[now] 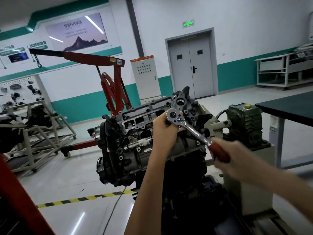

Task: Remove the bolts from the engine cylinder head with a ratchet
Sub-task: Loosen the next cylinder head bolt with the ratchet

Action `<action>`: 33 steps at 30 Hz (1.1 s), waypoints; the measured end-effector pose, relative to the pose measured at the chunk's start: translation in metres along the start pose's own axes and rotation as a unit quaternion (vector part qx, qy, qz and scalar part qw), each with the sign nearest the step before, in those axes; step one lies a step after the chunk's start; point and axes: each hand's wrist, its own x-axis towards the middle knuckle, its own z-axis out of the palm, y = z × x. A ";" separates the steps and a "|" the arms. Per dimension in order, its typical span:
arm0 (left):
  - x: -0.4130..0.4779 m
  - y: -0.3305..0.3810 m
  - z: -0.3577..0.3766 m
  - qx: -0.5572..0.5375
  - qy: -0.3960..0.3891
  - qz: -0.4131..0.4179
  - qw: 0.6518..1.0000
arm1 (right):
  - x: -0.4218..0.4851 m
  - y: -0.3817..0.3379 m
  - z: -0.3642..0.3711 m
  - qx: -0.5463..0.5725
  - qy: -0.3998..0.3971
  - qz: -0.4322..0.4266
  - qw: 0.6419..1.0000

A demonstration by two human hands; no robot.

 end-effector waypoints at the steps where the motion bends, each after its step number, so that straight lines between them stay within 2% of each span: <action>1: 0.000 0.000 -0.001 0.007 -0.001 -0.001 1.000 | 0.008 0.005 -0.017 -0.044 -0.014 -0.012 0.999; 3: 0.000 -0.001 -0.002 0.008 0.006 0.000 1.000 | 0.019 0.012 -0.030 -0.084 -0.001 -0.034 0.996; 5: -0.002 -0.003 -0.003 -0.003 0.015 -0.002 1.000 | 0.014 0.011 -0.012 -0.050 0.027 -0.014 0.998; 7: -0.003 -0.004 -0.002 -0.014 0.026 -0.002 1.000 | -0.002 -0.005 0.031 0.054 0.089 0.023 0.994; 9: -0.004 -0.003 0.001 -0.008 0.038 0.000 0.999 | -0.013 -0.030 0.077 0.164 0.147 0.062 0.973; 11: -0.005 -0.003 0.001 -0.004 0.036 0.006 0.999 | -0.008 -0.055 0.110 0.253 0.155 0.091 0.951; 13: -0.004 -0.003 -0.002 -0.006 0.024 0.013 1.000 | -0.004 -0.063 0.120 0.286 0.139 0.092 0.943; 15: -0.002 -0.003 -0.004 0.000 0.018 0.014 1.000 | -0.005 -0.052 0.100 0.234 0.116 0.080 0.962; 18: 0.001 -0.001 -0.004 0.009 0.013 0.007 1.000 | -0.007 -0.017 0.040 0.092 0.043 0.030 0.994; 21: 0.002 -0.001 -0.007 0.015 -0.008 -0.002 1.000 | 0.010 0.001 -0.020 -0.051 -0.034 -0.009 0.998; 24: 0.001 0.000 -0.010 0.027 -0.011 0.008 1.000 | 0.021 0.006 -0.031 -0.092 -0.010 -0.027 0.995; 27: -0.001 -0.002 -0.007 0.018 0.001 0.016 1.000 | -0.003 -0.007 0.019 0.037 0.055 0.023 0.998; 30: -0.004 -0.004 -0.005 0.024 0.013 0.017 0.999 | -0.017 -0.043 0.088 0.186 0.149 0.076 0.968; 33: -0.004 -0.003 -0.006 0.025 0.006 0.028 0.999 | -0.009 -0.067 0.122 0.275 0.154 0.106 0.943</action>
